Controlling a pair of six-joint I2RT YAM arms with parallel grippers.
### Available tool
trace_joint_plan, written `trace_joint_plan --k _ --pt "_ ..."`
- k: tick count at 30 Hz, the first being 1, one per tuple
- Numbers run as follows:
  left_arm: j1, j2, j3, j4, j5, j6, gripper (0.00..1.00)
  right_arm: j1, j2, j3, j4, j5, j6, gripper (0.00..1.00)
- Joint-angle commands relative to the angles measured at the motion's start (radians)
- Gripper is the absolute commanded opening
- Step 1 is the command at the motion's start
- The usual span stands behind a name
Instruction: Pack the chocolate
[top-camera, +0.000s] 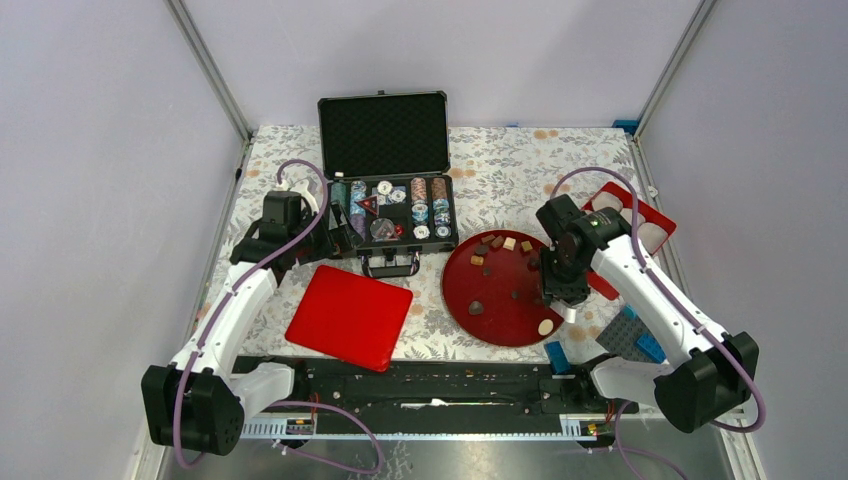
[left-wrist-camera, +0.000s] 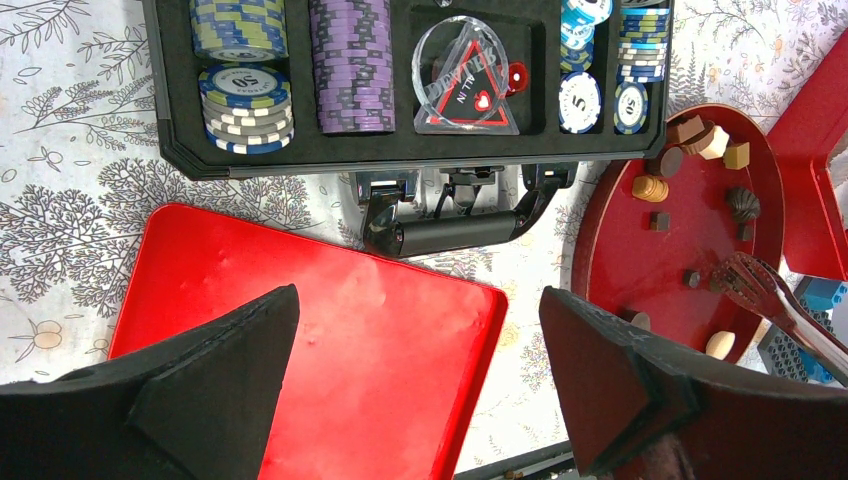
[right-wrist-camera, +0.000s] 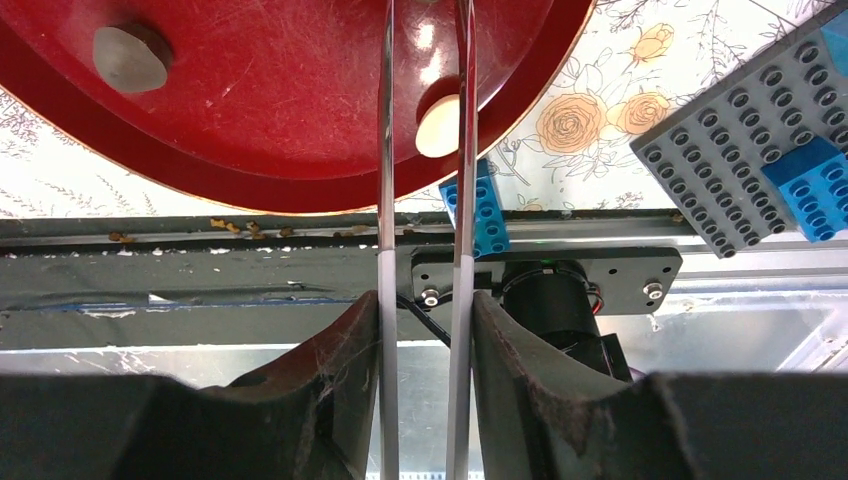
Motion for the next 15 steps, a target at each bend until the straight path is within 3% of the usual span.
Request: trace_joint_plan --k 1,15 --pt "-0.006 0.001 0.054 0.034 -0.004 0.009 0.99 0.027 0.009 0.022 -0.039 0.039 0.024 0.41" --pt "-0.008 -0.004 0.045 0.037 -0.006 0.01 0.99 0.139 0.061 0.061 -0.092 0.108 0.07 0.42"
